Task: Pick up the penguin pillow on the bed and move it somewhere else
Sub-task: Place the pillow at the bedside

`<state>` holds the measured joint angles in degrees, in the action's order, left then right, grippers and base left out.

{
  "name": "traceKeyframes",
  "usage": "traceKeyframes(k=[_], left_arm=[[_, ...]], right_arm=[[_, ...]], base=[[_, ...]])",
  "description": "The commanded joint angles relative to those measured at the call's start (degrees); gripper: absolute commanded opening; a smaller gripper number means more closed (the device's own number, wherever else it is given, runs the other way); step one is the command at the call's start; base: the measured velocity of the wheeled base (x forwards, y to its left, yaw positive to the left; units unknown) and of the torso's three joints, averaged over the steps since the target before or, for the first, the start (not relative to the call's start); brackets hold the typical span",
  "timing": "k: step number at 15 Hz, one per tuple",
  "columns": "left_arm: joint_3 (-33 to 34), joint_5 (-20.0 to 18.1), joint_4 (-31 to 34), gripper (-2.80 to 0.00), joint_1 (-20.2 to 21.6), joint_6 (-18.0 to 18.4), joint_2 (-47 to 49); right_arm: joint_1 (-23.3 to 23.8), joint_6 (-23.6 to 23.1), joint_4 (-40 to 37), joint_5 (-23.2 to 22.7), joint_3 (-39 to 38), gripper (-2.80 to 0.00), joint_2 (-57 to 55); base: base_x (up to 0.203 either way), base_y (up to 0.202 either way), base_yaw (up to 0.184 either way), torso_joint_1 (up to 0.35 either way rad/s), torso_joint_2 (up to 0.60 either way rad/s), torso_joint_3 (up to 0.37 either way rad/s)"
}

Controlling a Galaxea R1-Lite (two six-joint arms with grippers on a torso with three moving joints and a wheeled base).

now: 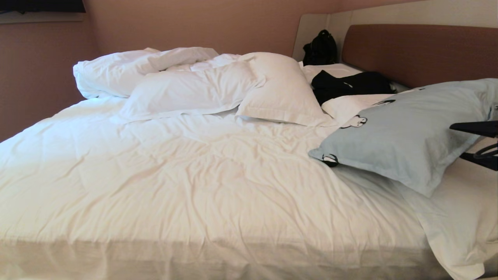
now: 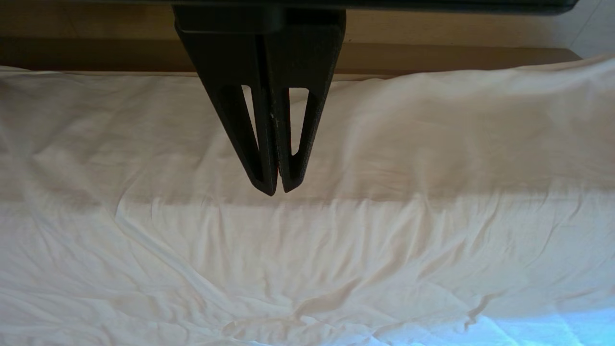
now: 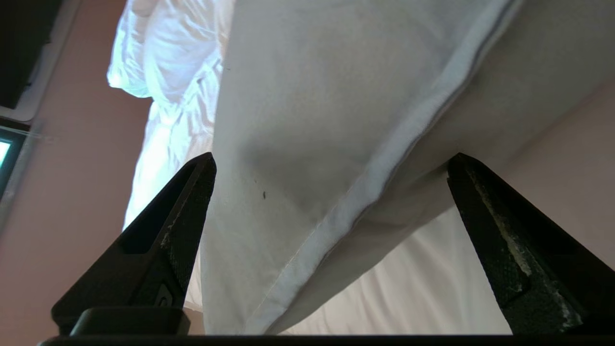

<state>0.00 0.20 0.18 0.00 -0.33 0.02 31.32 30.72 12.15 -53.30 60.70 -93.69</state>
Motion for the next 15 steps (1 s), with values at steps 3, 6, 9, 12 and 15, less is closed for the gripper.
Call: traceKeyframes(k=[3, 6, 9, 12, 15], left_arm=[[0.1, 0.0, 0.0, -2.8, 0.0, 0.0, 0.0], [0.1, 0.0, 0.0, -2.8, 0.0, 0.0, 0.0], [0.1, 0.1, 0.0, -2.8, 0.0, 0.0, 0.0], [0.1, 0.1, 0.0, -2.8, 0.0, 0.0, 0.0], [0.1, 0.1, 0.0, -2.8, 0.0, 0.0, 0.0]], right_arm=[[-3.5, 6.6, 0.2, -0.2, 5.7, 0.0, -5.1], [-5.5, 6.7, 0.3, -0.2, 7.1, 0.0, -9.4], [-6.1, 6.9, 0.3, -0.1, 8.0, 0.0, -11.9], [-6.5, 6.8, 0.2, -0.1, 8.9, 0.0, -13.1], [-6.5, 6.7, 0.3, -0.1, 8.9, 0.0, -13.3]], base=[[0.0, 0.0, 0.0, 0.0, 0.0, 0.0], [0.0, 0.0, 0.0, 0.0, 0.0, 0.0], [0.0, 0.0, 0.0, 0.0, 0.0, 0.0], [0.0, 0.0, 0.0, 0.0, 0.0, 0.0], [0.0, 0.0, 0.0, 0.0, 0.0, 0.0]])
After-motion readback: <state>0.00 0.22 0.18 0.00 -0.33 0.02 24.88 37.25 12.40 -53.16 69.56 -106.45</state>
